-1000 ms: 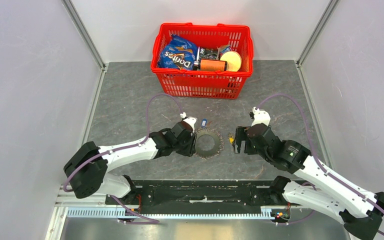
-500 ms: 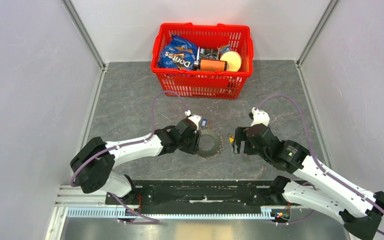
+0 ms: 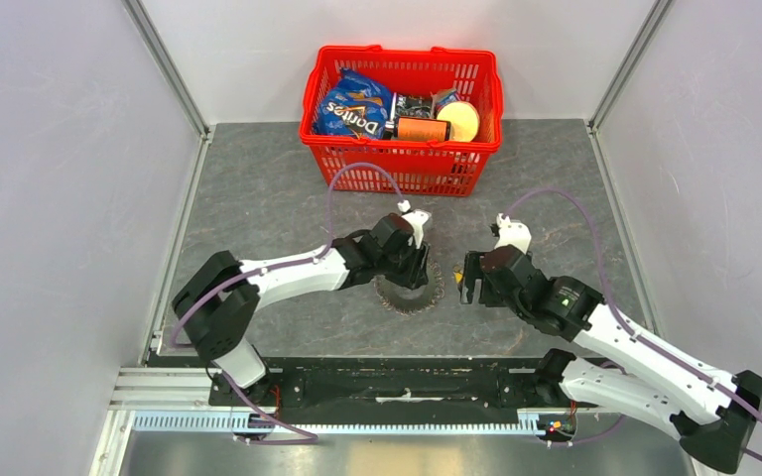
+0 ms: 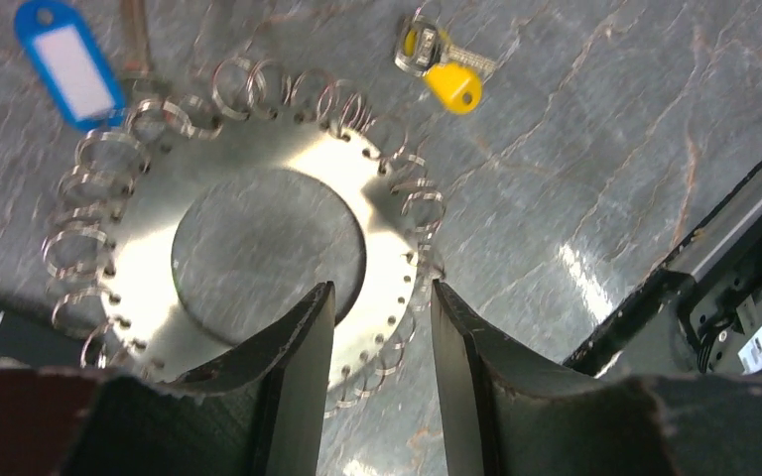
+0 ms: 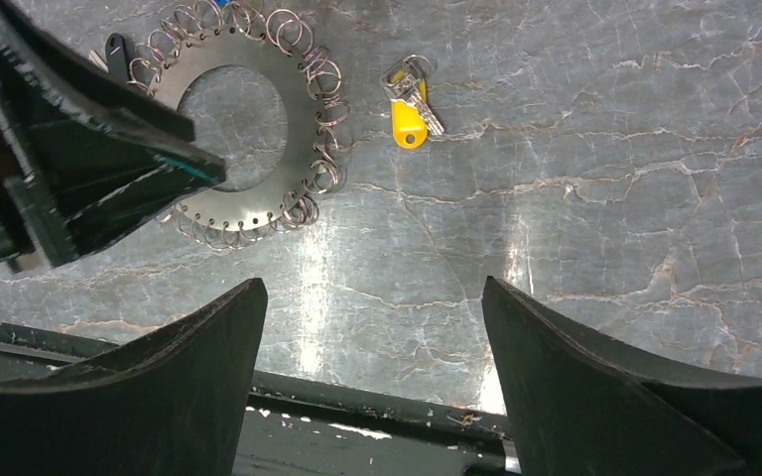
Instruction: Put the keys on the keyring
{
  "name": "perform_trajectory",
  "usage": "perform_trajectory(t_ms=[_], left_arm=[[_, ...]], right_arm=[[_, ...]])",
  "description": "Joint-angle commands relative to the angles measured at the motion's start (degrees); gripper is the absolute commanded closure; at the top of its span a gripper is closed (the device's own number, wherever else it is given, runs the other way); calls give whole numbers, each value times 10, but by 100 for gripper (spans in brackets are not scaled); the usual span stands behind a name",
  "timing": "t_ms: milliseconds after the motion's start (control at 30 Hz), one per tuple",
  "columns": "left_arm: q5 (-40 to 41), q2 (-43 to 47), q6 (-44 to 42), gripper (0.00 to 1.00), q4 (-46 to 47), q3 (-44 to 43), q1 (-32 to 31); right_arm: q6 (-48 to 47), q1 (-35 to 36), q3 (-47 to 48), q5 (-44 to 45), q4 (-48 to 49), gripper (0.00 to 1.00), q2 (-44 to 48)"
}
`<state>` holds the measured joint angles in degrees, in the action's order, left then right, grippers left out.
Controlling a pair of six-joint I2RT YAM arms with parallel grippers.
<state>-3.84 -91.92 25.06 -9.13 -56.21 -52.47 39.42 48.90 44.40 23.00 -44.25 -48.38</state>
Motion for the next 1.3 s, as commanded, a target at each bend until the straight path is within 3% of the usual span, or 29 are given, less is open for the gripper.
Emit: perform_trajectory(t_ms=[0,467,1267], left_arm=[[-44,-50,-41,52,36,-60,2],[-67,-158,-42,54,18,-155,11],[-102,-200,-40,57,29,-164,35]], right_arm=[[24,0,-16,21,1,13,38],[37,-1,-27,24,-44,13,109],[33,0,-33,19,-34,12,99]])
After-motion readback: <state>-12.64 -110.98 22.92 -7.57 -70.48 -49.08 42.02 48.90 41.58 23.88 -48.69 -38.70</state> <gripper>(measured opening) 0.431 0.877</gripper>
